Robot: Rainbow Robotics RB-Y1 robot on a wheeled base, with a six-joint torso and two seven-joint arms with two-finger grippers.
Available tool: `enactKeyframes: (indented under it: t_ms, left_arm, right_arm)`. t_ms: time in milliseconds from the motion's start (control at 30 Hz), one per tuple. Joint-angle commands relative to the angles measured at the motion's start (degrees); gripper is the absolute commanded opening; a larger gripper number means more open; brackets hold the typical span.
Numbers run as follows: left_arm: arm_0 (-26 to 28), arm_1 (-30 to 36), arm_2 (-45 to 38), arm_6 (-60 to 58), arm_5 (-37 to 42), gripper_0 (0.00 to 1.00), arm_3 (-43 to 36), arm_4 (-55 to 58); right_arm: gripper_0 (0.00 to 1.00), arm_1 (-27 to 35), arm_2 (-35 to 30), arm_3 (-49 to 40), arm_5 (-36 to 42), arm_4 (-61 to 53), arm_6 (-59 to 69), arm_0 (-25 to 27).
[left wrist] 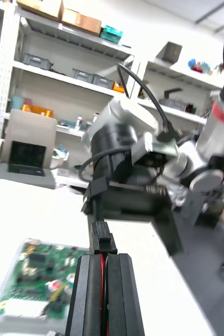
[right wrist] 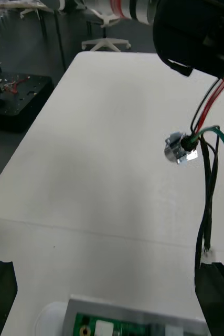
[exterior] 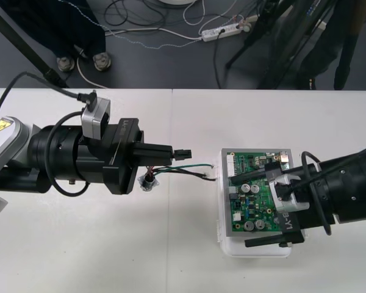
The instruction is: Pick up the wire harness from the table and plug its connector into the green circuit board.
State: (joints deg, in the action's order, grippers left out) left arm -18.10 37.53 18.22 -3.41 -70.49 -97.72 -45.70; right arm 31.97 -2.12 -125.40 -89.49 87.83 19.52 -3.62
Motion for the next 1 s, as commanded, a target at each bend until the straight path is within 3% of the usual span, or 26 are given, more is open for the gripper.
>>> enactKeyframes:
  t_ms: [33, 633, 1000]
  left_arm:
    - [0.35, 1.76, -1.61, 4.02, -6.77, 0.0, 3.41, 1.05]
    - [-1.76, 1.58, 1.99, 19.49, -14.5, 0.0, 18.79, 0.35]
    - [-4.22, -1.06, 5.77, 25.82, -19.07, 0.0, 28.99, 1.31]
  right_arm:
    - [1.0, 0.11, -6.14, -2.04, -0.51, 3.05, 5.17, -2.88]
    - [1.0, 2.92, -8.17, -2.04, -0.51, 18.26, 6.93, -3.32]
    - [1.0, 12.24, -5.88, -2.04, -0.51, 24.41, 8.42, -3.14]
